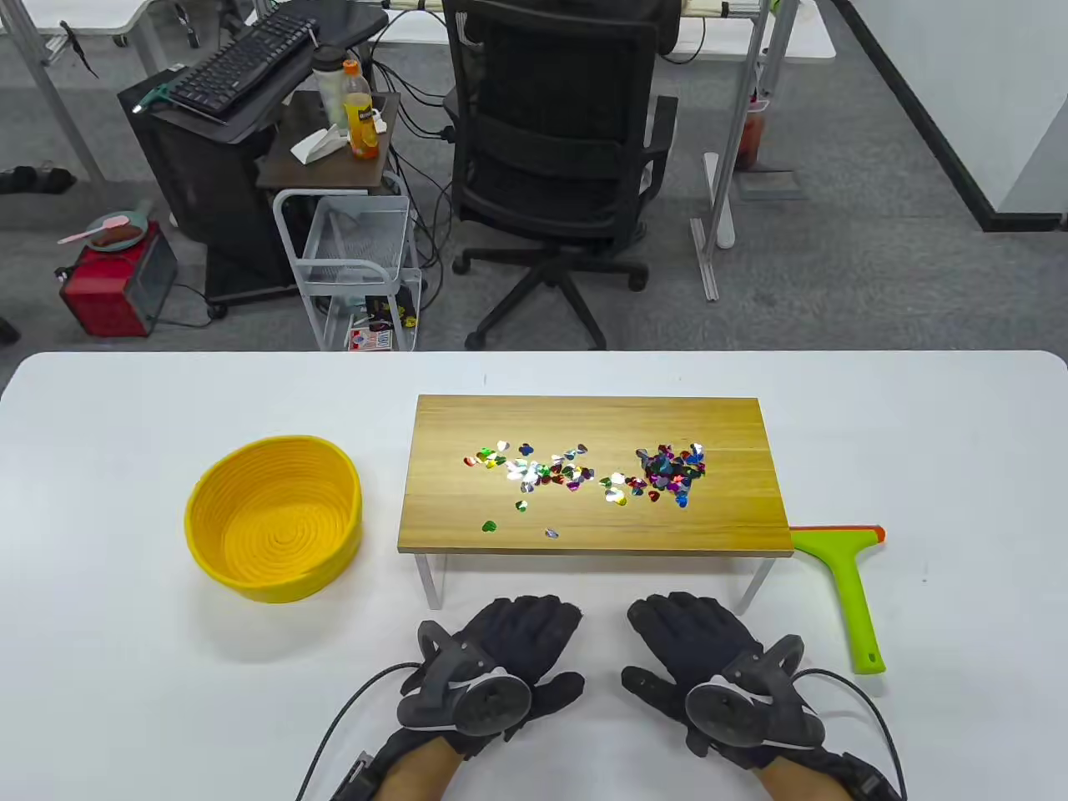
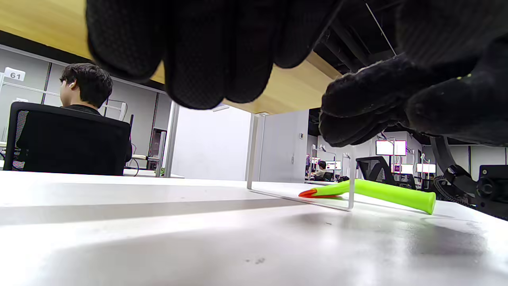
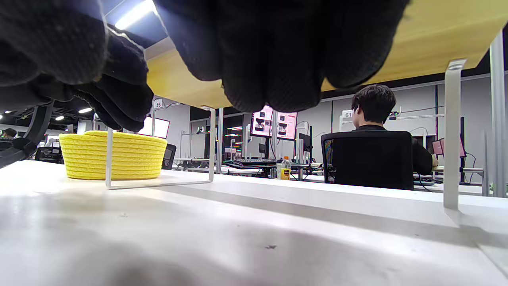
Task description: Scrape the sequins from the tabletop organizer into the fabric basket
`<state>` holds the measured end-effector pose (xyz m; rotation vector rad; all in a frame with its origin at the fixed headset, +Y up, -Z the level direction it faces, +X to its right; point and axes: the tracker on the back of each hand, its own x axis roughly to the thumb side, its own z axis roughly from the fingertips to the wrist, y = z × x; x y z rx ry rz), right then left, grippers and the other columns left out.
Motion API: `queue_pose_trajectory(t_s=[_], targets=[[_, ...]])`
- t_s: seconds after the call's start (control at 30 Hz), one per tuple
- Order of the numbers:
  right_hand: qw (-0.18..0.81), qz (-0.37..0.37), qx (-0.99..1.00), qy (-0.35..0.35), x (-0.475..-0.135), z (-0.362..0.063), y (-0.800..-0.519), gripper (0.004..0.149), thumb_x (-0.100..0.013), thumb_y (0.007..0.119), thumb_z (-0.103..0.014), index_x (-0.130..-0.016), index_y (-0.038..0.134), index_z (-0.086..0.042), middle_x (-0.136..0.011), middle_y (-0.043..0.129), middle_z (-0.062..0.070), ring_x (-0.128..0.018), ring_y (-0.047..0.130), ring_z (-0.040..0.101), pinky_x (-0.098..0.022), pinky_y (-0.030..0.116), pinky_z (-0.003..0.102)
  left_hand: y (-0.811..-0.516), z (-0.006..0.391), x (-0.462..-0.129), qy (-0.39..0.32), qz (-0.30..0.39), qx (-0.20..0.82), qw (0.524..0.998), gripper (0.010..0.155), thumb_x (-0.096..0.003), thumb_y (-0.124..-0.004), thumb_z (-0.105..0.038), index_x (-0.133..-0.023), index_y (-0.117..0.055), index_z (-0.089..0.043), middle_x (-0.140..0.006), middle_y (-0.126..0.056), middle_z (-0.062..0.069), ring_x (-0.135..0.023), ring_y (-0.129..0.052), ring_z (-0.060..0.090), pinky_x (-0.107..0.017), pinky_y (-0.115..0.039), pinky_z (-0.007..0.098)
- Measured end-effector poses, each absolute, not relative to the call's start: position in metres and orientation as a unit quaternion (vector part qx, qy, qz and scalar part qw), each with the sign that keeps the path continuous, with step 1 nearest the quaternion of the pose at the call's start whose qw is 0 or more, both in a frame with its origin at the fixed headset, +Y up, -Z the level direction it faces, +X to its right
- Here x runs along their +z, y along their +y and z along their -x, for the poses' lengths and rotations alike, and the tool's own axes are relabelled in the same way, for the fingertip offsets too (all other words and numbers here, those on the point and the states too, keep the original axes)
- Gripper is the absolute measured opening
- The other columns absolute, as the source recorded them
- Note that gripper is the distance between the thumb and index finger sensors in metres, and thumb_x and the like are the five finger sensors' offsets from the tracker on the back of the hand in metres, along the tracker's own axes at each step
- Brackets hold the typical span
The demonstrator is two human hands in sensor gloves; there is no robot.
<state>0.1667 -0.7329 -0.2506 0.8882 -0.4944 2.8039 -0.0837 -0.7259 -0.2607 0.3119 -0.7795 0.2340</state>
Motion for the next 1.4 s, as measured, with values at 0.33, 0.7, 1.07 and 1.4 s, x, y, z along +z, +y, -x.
queue_pose_trajectory(t_s=[0.33,0.7,1.07,1.4], targets=[[0.076,-0.298,0.938,-0.162,-0.25,-0.166,-0.732,0.07,-0.053,0.079,-0.066,-0.103,0.071,-0.018,-0.101,0.085,0.014,-0.088,0.089,0.042,-0.065,0.072,0.058,-0.726,0.083,-0.262,-0.378,-0.147,0.114,0.907,0.077,-0.0397,-0.075,-0.069,-0.096,-0.069,-0.018,-0.095,-0.086,0.014,-0.077,-0.093,0.038,-0.056,-0.079,0.06],[0.074,-0.295,0.939,-0.158,-0.248,-0.165,-0.733,0.074,-0.053,0.079,-0.066,-0.105,0.067,-0.015,-0.102,0.084,0.015,-0.087,0.088,0.043,-0.065,0.073,0.06,-0.726,0.083,-0.261,-0.377,-0.153,0.111,0.907,0.077,-0.0396,-0.075,-0.069,-0.096,-0.069,-0.017,-0.095,-0.086,0.015,-0.076,-0.093,0.039,-0.056,-0.078,0.061],[0.113,-0.266,0.925,-0.247,-0.233,-0.185,-0.682,0.07,-0.054,0.083,-0.057,-0.105,0.065,-0.013,-0.099,0.085,0.016,-0.083,0.091,0.042,-0.062,0.076,0.057,-0.726,0.083,-0.26,-0.376,-0.158,0.11,0.906,0.077,-0.0401,-0.074,-0.069,-0.096,-0.068,-0.017,-0.094,-0.086,0.015,-0.075,-0.093,0.039,-0.055,-0.079,0.061],[0.097,-0.141,0.932,-0.319,-0.231,-0.254,-0.617,0.065,-0.058,0.084,-0.047,-0.107,0.061,-0.01,-0.101,0.082,0.018,-0.085,0.088,0.044,-0.063,0.073,0.059,-0.725,0.081,-0.258,-0.379,-0.159,0.106,0.905,0.077,-0.0401,-0.074,-0.069,-0.096,-0.068,-0.017,-0.094,-0.086,0.016,-0.075,-0.093,0.039,-0.055,-0.079,0.061]])
